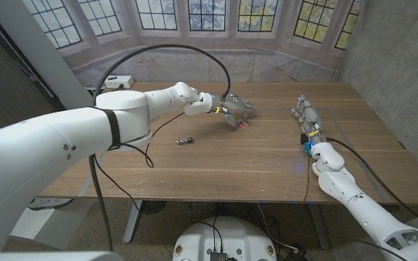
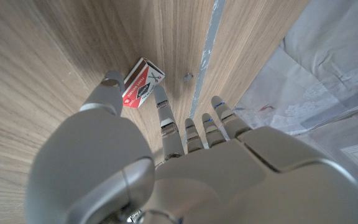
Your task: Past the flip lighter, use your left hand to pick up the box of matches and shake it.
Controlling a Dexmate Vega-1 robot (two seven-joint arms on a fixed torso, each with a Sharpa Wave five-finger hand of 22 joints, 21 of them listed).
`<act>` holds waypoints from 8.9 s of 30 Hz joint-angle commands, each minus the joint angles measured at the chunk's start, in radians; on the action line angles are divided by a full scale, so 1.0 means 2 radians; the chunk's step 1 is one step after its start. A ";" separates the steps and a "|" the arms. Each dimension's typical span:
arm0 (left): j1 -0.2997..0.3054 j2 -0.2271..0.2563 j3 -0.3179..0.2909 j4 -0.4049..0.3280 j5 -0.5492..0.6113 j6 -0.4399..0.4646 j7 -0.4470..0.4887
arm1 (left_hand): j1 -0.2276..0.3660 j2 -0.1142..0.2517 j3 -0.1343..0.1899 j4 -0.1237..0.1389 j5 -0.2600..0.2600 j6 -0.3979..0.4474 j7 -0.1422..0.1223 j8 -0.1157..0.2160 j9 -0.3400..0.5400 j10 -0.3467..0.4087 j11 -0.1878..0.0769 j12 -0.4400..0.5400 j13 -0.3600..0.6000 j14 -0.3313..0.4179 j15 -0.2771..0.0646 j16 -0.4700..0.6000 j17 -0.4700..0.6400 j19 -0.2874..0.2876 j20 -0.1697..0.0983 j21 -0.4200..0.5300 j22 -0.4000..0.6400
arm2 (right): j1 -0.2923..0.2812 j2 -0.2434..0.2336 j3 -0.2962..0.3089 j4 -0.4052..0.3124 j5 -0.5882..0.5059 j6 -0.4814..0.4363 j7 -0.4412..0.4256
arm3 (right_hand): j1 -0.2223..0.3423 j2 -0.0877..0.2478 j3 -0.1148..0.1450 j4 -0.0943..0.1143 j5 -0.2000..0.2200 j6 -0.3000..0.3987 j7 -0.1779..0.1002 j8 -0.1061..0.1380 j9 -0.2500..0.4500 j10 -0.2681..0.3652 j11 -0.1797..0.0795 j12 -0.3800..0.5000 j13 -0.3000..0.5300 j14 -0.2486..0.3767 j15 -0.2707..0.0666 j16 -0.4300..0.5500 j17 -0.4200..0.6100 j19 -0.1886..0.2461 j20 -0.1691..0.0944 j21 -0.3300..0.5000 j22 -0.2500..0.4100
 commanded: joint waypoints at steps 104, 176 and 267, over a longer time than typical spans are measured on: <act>0.041 0.093 -0.079 -0.172 0.049 0.045 -0.057 | 0.014 0.006 -0.024 0.007 -0.001 -0.016 0.005 0.027 0.032 0.020 0.001 -0.012 0.006 0.018 0.000 -0.003 0.002 0.008 -0.003 0.001 0.002 | -0.022 -0.011 0.007 -0.026 0.005 -0.005 -0.007 | -0.002 0.003 0.005 -0.007 -0.002 0.007 -0.002 -0.002 0.001 0.004 0.000 0.001 0.002 0.003 -0.001 0.003 0.002 0.004 -0.015 0.000 0.002; 0.043 0.098 -0.086 -0.182 0.059 0.056 -0.057 | 0.017 0.009 -0.031 0.006 -0.001 -0.024 0.007 0.028 0.030 0.021 0.002 -0.015 0.007 0.018 -0.001 -0.004 0.002 0.008 -0.003 0.001 0.002 | -0.005 -0.026 -0.008 -0.047 -0.005 -0.041 0.002 | -0.002 0.004 0.006 -0.009 -0.002 0.007 -0.001 -0.002 0.001 0.003 -0.001 0.001 0.002 0.002 -0.003 0.003 0.002 0.004 -0.015 -0.001 0.002; 0.041 0.097 -0.084 -0.202 0.046 0.072 -0.117 | 0.004 0.014 -0.040 0.011 -0.001 -0.052 0.022 -0.002 0.011 0.000 0.014 -0.021 0.006 0.003 0.009 -0.007 0.002 0.001 0.000 -0.001 0.002 | -0.013 -0.032 -0.006 -0.050 0.003 -0.047 0.010 | -0.001 0.005 0.009 -0.010 -0.002 0.006 -0.002 -0.002 0.002 0.003 -0.002 0.001 0.002 0.002 -0.003 0.003 0.002 0.004 -0.014 -0.001 0.002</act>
